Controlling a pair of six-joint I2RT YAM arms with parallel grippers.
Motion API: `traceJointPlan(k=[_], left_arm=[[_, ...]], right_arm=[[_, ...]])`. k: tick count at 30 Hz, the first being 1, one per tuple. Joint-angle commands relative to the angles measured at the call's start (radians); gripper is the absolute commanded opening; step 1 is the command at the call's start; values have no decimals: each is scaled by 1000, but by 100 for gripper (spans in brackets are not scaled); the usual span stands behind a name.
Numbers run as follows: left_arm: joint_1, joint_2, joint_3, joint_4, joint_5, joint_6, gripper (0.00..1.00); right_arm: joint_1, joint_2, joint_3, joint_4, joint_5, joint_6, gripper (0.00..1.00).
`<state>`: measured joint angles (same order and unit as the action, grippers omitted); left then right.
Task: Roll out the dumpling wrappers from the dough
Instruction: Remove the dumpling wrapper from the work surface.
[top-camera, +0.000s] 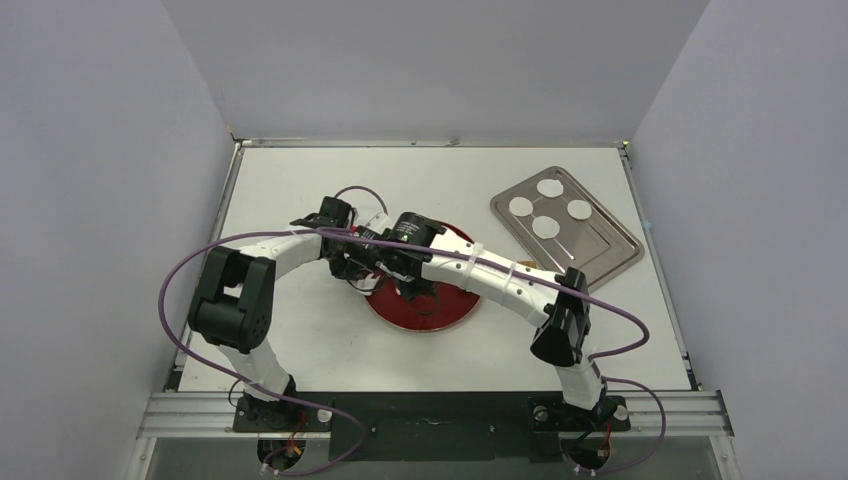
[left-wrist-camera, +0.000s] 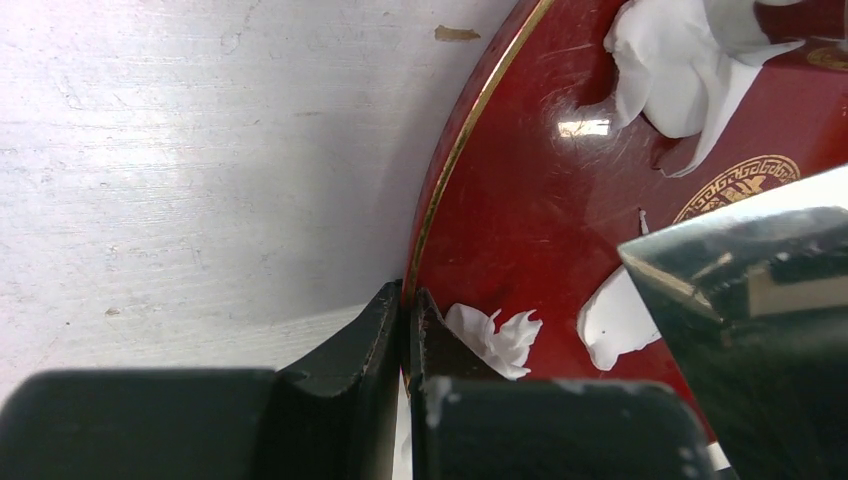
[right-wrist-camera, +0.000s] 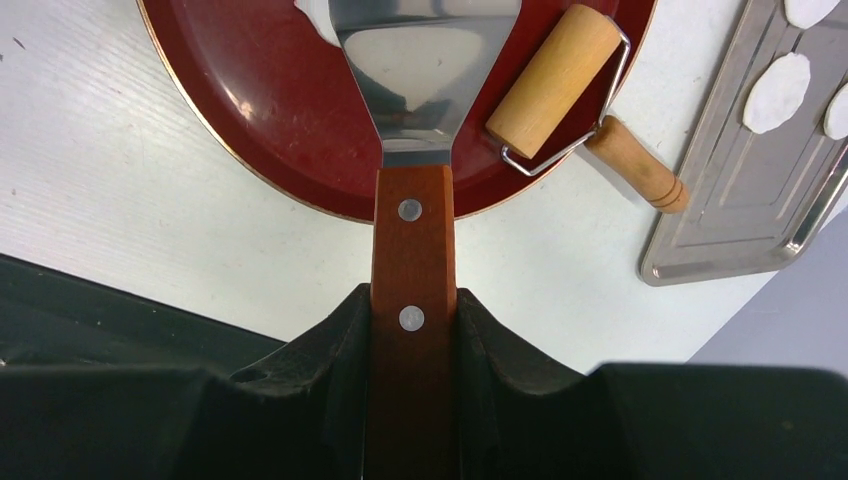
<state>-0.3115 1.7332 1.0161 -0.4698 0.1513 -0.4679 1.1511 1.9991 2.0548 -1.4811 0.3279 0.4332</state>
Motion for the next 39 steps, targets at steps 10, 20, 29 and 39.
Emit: traceJointPlan(k=[10,20,29,39], left_arm=[[57,-33,-1,84,91,11,0],[99,-37,-10,125,128,17,11],[118,-63,-9,133,114,33,20],[180,-66,53,118,149,34,21]], right_arm=[[-93,-248,-149,49,115,41,0],[-187,-455,-412,191,-38,87,0],[-240,-481,-440,251,-103,77,0],[-212,-484,-437,300,-139,93,0]])
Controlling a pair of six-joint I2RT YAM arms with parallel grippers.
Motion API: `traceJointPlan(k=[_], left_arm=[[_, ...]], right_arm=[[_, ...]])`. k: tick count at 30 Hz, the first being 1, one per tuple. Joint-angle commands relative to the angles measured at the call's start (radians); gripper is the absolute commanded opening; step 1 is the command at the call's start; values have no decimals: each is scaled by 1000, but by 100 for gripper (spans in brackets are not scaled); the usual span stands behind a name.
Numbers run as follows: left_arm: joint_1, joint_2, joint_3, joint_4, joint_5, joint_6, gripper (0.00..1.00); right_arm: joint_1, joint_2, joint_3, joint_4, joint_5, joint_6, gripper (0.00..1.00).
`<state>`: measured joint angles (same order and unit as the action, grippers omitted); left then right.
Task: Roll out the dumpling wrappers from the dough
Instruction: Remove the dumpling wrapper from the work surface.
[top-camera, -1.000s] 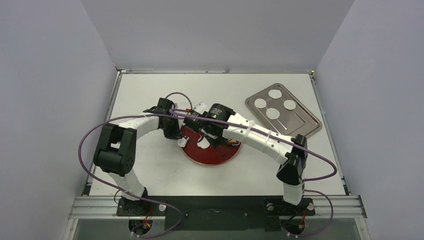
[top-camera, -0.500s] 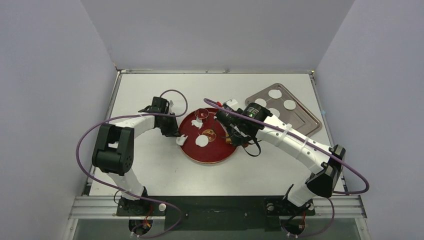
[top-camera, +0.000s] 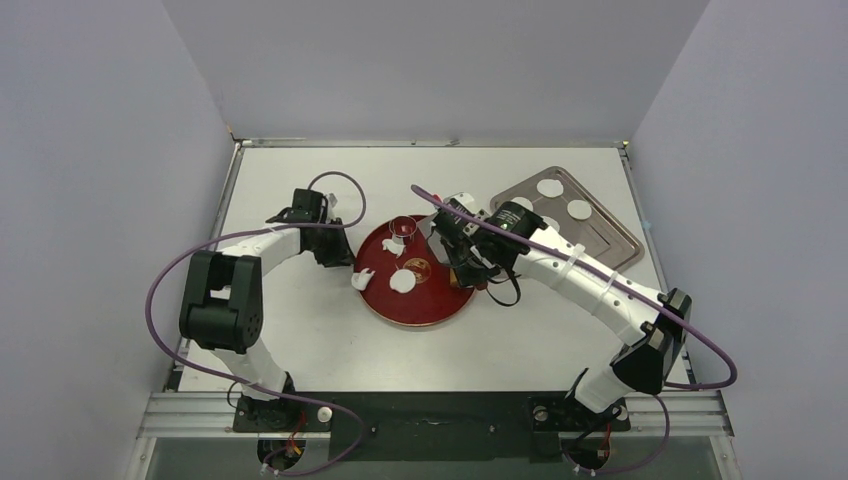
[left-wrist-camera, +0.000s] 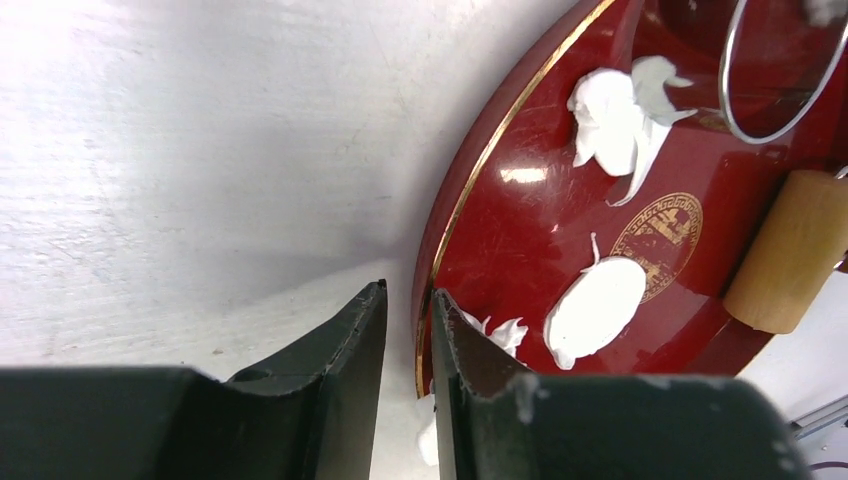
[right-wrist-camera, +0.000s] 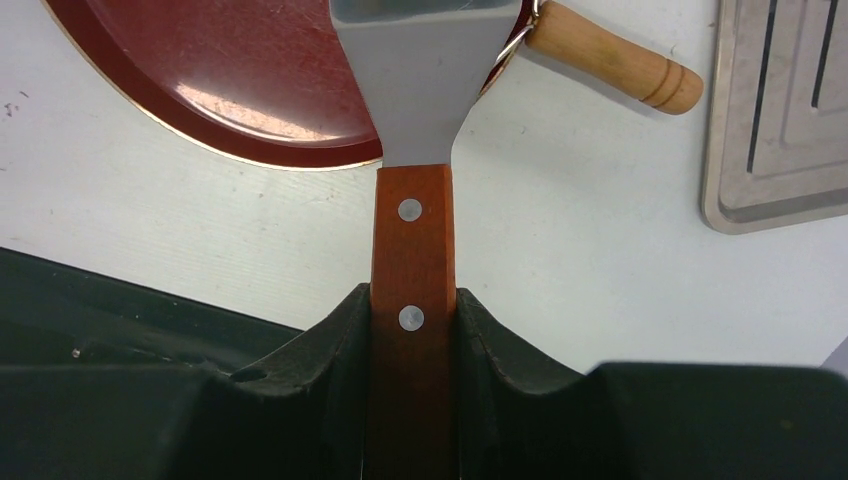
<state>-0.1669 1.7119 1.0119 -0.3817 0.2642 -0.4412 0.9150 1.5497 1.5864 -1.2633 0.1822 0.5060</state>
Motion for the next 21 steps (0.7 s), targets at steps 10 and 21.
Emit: traceJointPlan(k=[10,21], left_arm=[[104,-32,149,-13,165,22,33],[91,-103,23,-8,51,17,42]], right_arm=[[29,-1,36,120,-1,-7,0],[-178,-88,57,89,-102,-286,0]])
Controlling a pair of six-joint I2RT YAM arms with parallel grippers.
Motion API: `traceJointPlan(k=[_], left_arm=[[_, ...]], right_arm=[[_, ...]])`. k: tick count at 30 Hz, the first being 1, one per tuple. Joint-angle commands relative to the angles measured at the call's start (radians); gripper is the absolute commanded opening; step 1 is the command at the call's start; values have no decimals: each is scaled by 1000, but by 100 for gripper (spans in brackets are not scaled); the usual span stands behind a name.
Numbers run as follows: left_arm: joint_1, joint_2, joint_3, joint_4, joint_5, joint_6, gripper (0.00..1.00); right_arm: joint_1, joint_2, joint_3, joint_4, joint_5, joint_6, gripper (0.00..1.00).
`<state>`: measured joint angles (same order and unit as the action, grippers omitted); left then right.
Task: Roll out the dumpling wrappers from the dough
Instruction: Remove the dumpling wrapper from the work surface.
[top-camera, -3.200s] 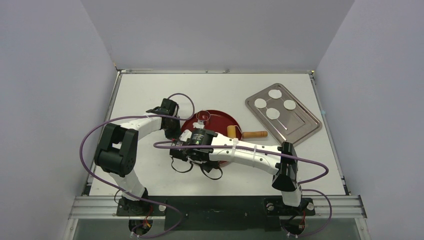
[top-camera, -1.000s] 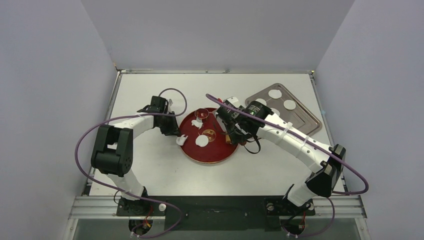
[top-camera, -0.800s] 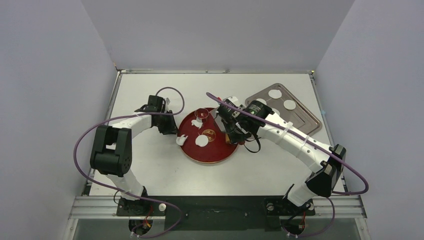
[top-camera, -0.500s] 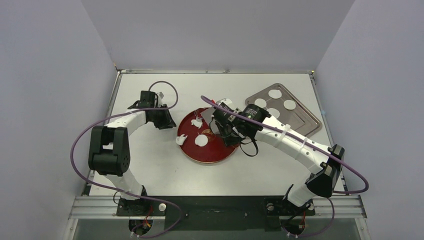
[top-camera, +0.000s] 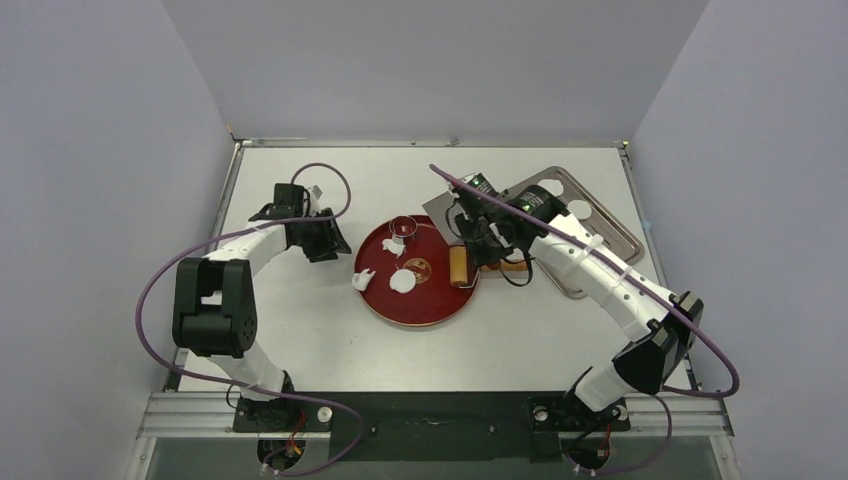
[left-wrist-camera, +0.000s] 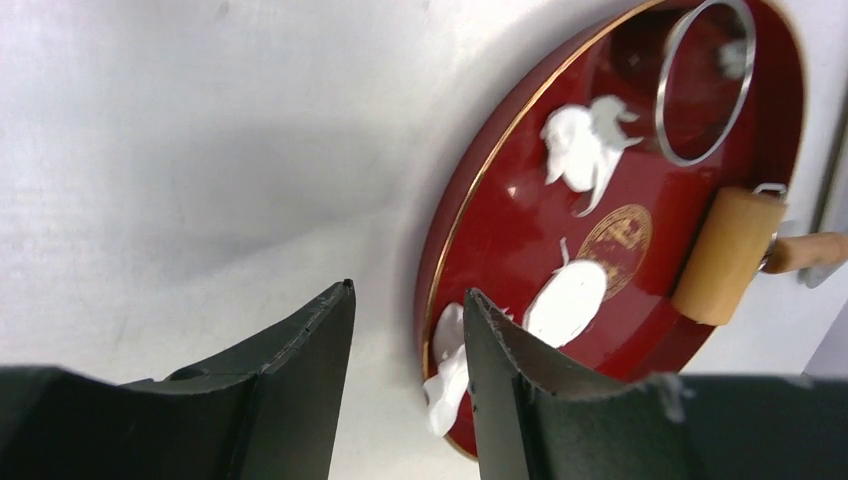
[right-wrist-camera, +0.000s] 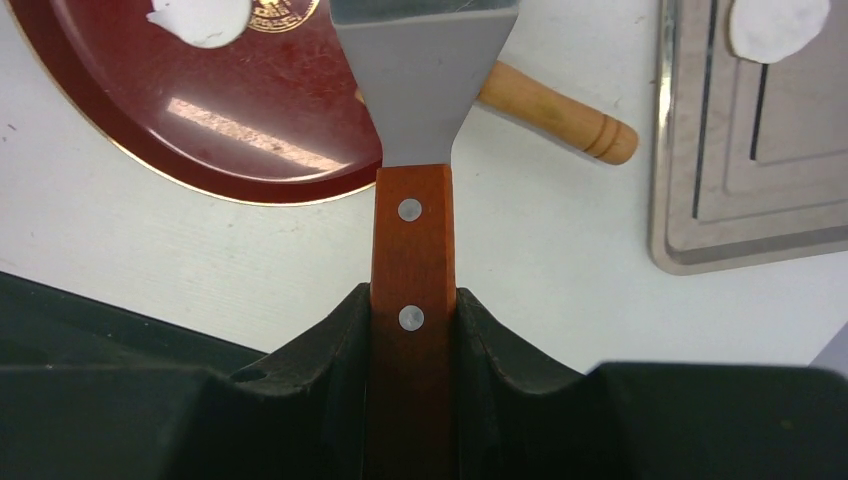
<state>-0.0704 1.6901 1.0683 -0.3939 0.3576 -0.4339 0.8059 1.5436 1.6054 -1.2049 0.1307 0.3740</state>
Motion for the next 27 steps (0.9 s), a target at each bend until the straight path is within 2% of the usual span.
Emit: traceJointPlan(k=[1,4,6,8,12,15,19,22,27], left_arm=[[-6,-101,-20,-3,-44,33,42],[-12,-112,48,-83,-51,92,45],[-14,-108,60,-110,-57,123,45],[-19,-97,52,-98,-63,140,45],[-33,-41,73,-94,-69,136,46],[-69,-11,99,-115,-95,152,46],[-118,-21,101,-113,-131,183,46],[-151,-61,97,-99,-136,238,46],[-177,-95,125,-162,-114,323,43]], right_arm=[[-73,-98,27,29,-55,-186,0],[-75,-114,36,-19,43,-309,0],[-84,-105,93,-92,87,-260,0],[-79,-127,79,-97,80,-169,0],[-57,-212,-121,-6,52,-43,0],[-68,-243,-160,70,47,-27,0],[-81,-204,-110,46,50,-39,0],[-80,-209,-126,37,46,-39,0],[-71,-241,-156,42,16,-16,0]])
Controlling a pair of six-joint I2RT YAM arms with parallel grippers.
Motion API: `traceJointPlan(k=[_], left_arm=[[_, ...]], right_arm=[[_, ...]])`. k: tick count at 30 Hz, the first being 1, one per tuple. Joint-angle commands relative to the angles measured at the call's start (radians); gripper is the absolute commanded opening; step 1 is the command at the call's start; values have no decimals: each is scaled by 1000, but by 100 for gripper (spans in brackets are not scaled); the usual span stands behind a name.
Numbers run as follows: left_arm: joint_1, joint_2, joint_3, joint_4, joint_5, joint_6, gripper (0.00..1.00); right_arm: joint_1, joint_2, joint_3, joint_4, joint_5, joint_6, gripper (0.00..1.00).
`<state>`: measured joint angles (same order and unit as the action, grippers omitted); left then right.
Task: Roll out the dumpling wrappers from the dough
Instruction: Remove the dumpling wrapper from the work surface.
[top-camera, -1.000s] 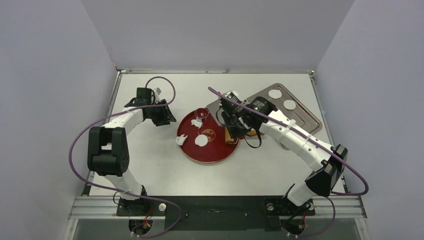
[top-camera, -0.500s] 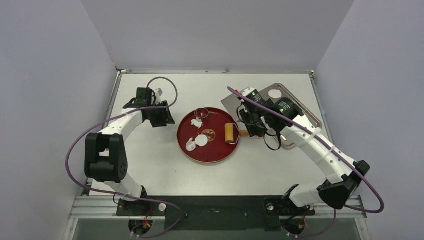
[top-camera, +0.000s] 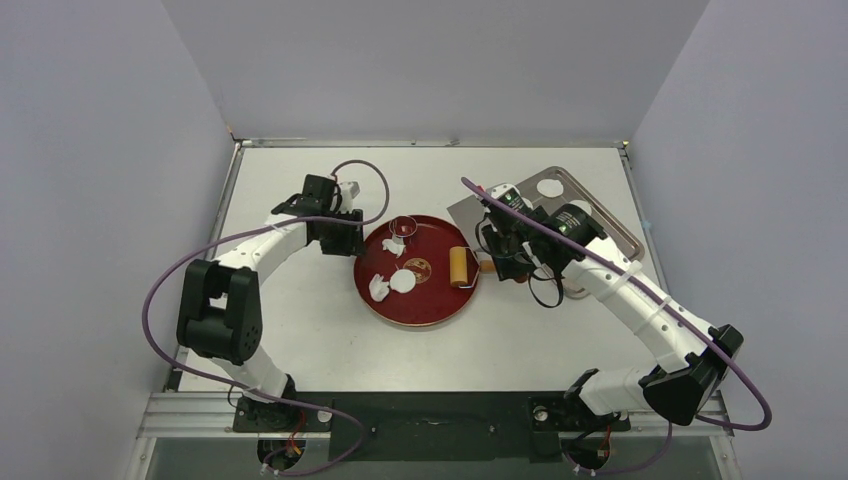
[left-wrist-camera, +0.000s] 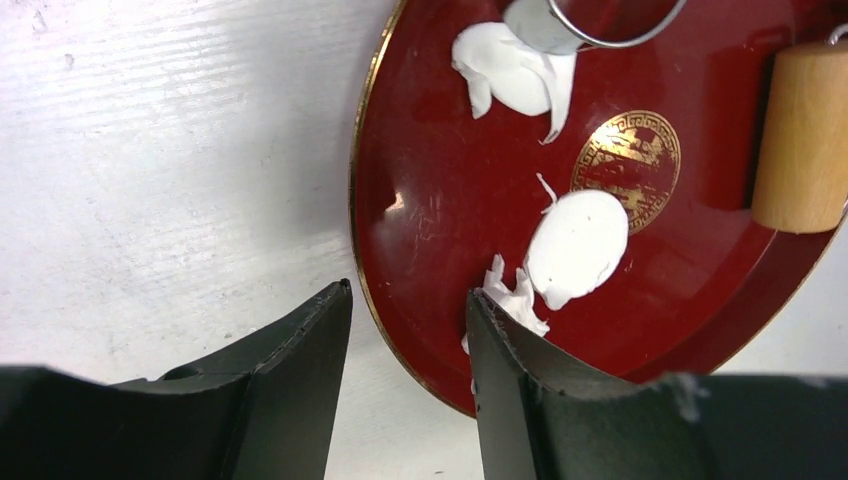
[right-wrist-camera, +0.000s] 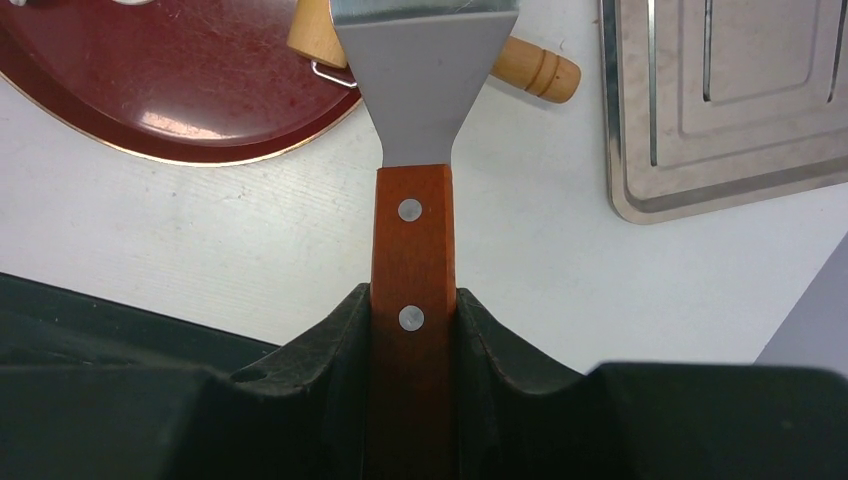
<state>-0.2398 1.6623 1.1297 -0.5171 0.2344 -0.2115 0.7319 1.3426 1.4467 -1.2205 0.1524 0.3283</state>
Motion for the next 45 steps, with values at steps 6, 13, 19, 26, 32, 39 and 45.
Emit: traceJointPlan(k=[6,13,19,26,32,39,45], left_arm=[[16,-81,77,-64,21,161,43],[41,-37,23,22,-43,87,46],[32,-5,-7,60,-30,39,47],[32,28,-23,85,-36,8,47],[30,31,-41,106,-48,-8,46],[30,29,-60,123,-43,-12,45],[31,20,-109,169,-76,-48,40]], right_arm=[[112,-8,35,64,-108,14,0],[366,120,109,-127,-90,23,0],[426,156,105,-178,-84,105,0],[438,241,124,-169,-65,121,0],[463,308,175,-193,-60,128,0],[485,384,251,-174,-73,127,0],[485,455,308,-155,-57,128,0]])
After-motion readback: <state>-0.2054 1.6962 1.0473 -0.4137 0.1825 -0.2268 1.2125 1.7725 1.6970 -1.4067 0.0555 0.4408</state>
